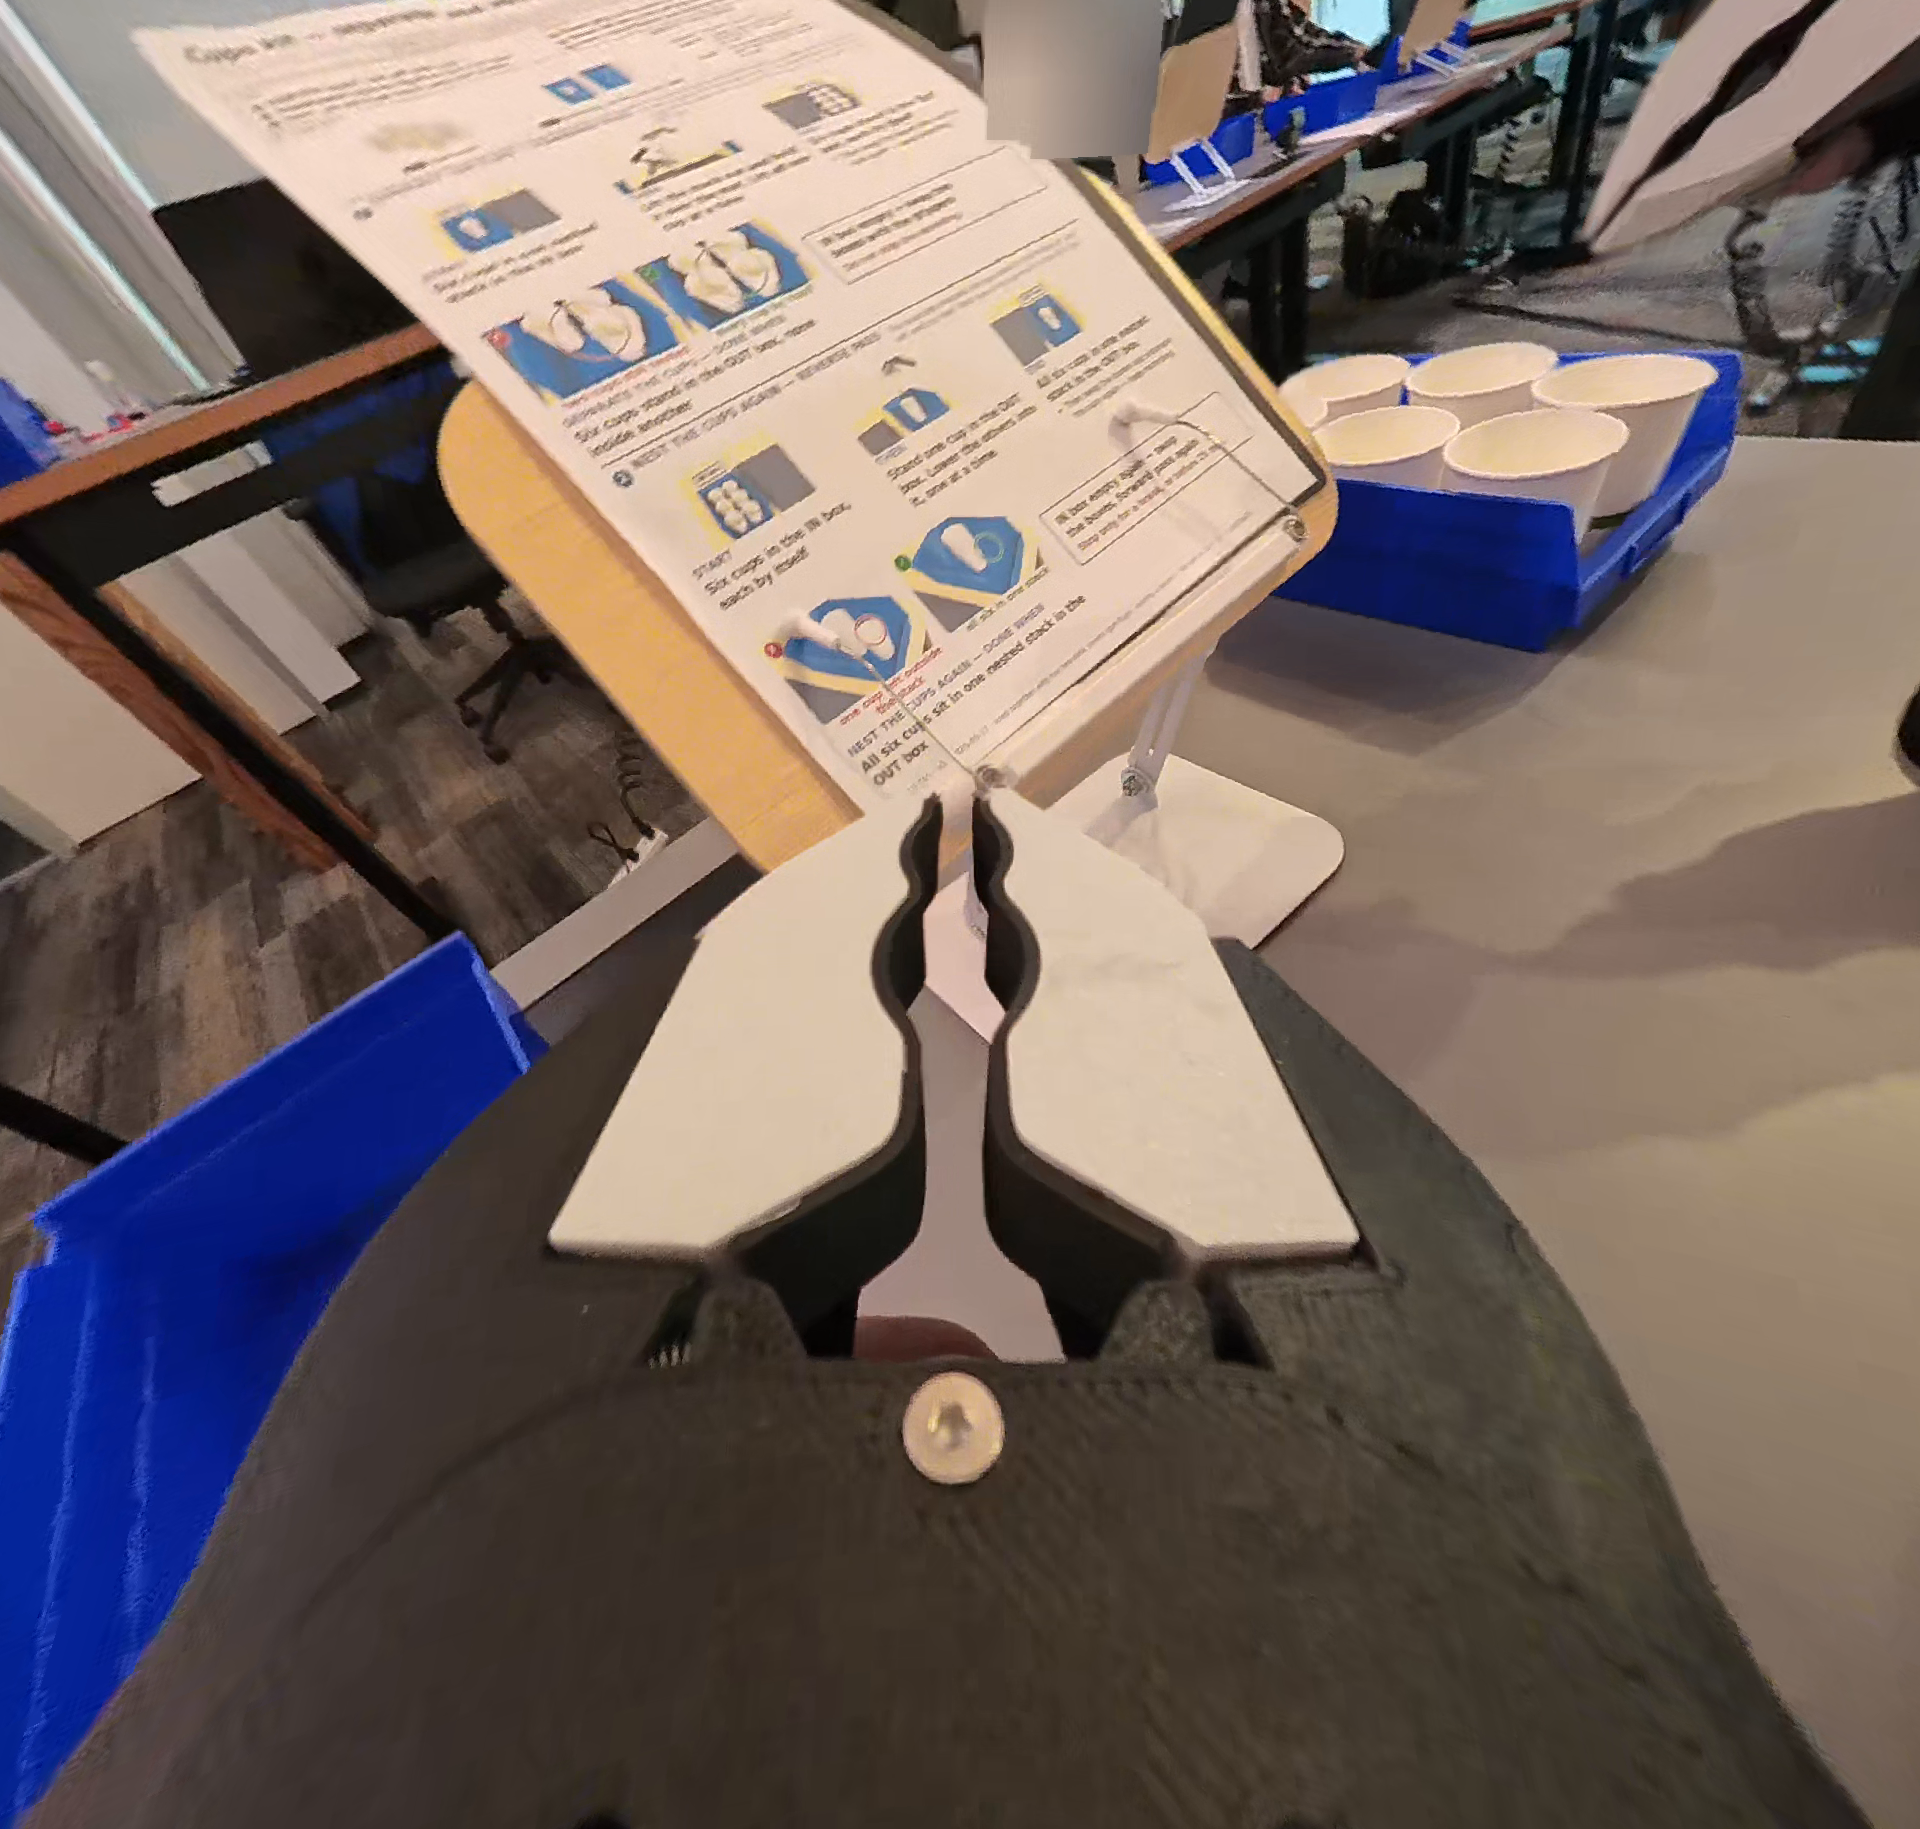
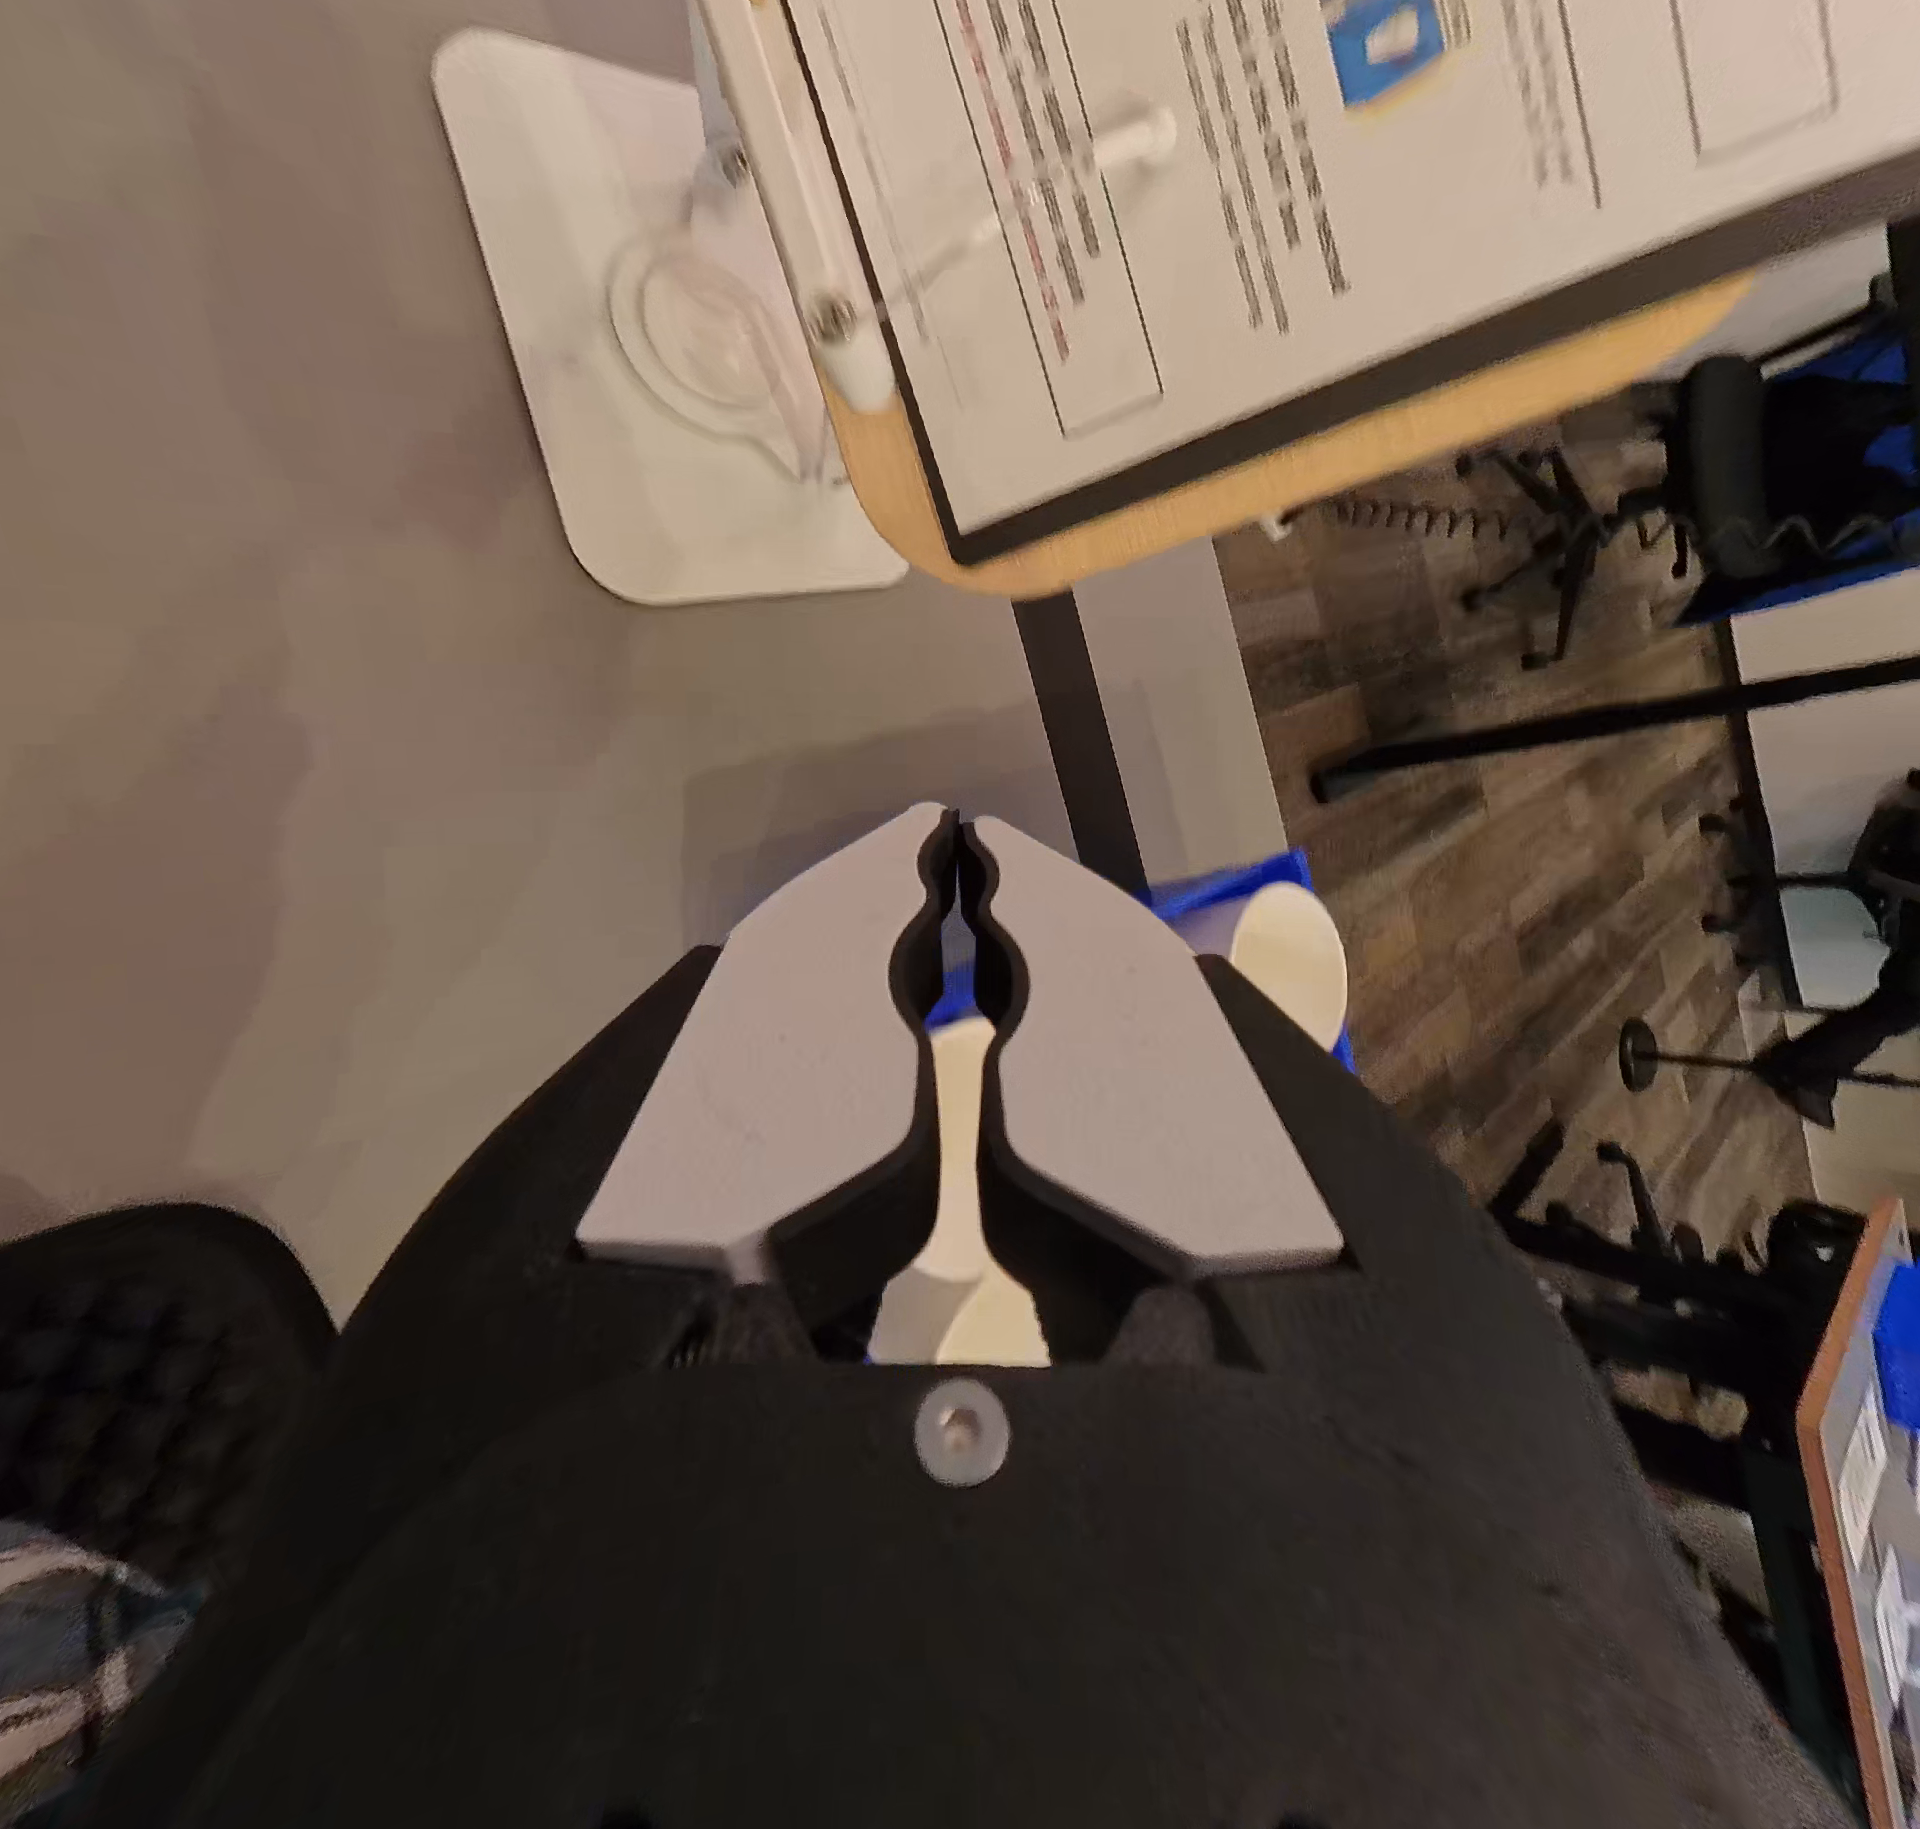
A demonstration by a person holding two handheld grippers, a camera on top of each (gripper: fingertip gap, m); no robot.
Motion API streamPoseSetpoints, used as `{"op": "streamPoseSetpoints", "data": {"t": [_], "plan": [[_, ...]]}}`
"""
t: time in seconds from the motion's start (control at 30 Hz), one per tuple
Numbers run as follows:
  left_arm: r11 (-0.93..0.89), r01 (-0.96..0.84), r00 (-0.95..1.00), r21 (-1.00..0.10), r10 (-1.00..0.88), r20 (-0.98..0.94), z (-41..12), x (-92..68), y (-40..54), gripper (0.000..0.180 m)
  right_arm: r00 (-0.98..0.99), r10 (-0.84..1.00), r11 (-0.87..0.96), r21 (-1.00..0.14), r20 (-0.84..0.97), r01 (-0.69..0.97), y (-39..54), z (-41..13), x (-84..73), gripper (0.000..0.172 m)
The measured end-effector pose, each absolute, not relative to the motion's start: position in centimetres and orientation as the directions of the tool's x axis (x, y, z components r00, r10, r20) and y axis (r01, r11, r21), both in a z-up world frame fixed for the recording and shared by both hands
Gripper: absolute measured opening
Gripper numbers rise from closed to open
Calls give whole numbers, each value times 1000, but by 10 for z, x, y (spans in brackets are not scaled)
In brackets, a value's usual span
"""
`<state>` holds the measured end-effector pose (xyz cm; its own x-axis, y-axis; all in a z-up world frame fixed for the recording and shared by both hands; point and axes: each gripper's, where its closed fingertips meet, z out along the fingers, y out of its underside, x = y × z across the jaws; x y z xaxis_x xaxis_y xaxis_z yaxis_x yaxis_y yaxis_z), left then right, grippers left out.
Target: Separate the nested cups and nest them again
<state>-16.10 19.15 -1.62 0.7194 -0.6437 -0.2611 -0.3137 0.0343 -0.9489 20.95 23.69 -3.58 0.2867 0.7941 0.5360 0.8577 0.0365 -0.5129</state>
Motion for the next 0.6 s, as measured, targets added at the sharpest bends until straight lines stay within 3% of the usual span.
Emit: {"op": "streamPoseSetpoints", "data": {"t": [0.23, 0.4, 0.5, 0.6], "plan": [[35, -280, 856, -959, -444, -266, -35, -172, 209, 9, 186, 822, 181, -556, 539, 811, 228, -40, 136, 0], [20, -281, 888, -959, -373, -268, -48, -179, 223, 25, 151, 831, 207, -551, 535, 809, 230, -55, 107, 0], [9, -267, 920, -964, -294, -258, -55, -189, 233, 43, 142, 838, 216, -558, 528, 801, 229, -60, 94, 0], [9, -247, 939, -969, -243, -242, -63, -191, 239, 46, 134, 848, 232, -586, 513, 776, 224, -66, 72, 0]]}}
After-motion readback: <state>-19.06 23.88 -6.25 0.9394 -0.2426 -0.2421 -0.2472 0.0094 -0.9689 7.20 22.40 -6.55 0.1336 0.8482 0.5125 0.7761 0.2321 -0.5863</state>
